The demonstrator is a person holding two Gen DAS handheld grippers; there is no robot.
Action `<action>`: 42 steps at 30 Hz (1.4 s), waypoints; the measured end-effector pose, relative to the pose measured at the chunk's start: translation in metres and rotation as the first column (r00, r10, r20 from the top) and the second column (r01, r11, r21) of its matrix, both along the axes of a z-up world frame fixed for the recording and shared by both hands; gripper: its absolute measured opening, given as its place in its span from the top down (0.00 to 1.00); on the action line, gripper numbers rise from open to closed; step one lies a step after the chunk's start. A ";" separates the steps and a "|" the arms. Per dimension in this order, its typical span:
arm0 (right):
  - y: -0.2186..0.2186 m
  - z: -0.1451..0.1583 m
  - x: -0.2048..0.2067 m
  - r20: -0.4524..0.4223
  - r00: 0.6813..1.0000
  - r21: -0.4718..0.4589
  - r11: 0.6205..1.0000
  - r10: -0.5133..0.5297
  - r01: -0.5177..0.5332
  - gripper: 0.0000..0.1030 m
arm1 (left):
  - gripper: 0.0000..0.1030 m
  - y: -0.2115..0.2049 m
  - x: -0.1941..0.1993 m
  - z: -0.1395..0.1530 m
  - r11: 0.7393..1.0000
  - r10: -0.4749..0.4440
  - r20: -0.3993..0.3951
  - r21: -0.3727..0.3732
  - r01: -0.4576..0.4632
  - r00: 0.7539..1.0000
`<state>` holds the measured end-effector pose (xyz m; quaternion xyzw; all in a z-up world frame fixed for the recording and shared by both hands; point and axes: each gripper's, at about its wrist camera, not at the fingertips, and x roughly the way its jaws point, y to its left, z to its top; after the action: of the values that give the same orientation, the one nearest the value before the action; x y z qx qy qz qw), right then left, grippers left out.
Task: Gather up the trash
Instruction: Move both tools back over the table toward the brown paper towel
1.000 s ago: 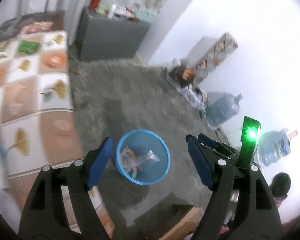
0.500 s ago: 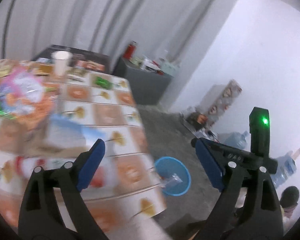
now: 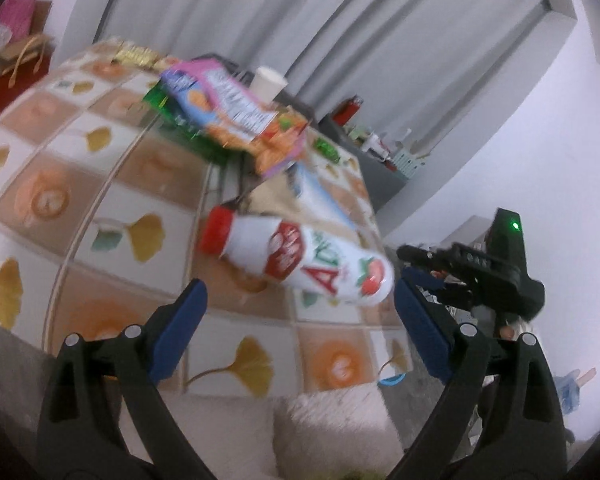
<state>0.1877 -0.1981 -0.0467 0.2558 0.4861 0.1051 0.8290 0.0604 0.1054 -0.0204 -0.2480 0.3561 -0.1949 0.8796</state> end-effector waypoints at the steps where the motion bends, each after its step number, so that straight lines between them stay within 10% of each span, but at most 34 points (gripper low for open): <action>1: 0.003 -0.004 0.001 -0.013 1.000 0.021 1.000 0.004 -0.004 0.43 | 0.12 0.003 0.000 -0.006 1.000 -0.004 -0.012 -0.010 0.004 1.000; 15: 0.073 -0.009 -0.030 -0.030 0.995 0.201 0.976 0.093 -0.085 0.42 | 0.12 0.023 0.001 -0.037 0.998 -0.008 -0.067 -0.066 0.004 0.998; 27: 0.159 -0.003 -0.023 0.083 0.929 0.343 0.865 0.362 -0.367 0.42 | 0.12 0.085 0.003 -0.039 0.985 0.166 -0.062 -0.035 -0.168 0.984; 36: 0.098 0.045 -0.029 0.265 0.940 0.016 0.974 0.215 -0.228 0.41 | 0.12 0.087 -0.008 -0.011 0.987 0.145 0.110 0.058 -0.152 0.983; 42: 0.090 0.051 0.003 0.305 0.879 -0.348 0.902 0.367 -0.256 0.20 | 0.12 0.060 0.003 0.007 0.998 0.017 0.117 0.056 -0.024 0.993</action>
<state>0.1904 -0.1076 0.0043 0.0221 0.3697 0.2095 0.9050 0.0638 0.1651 -0.0133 -0.2145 0.3071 -0.1898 0.9075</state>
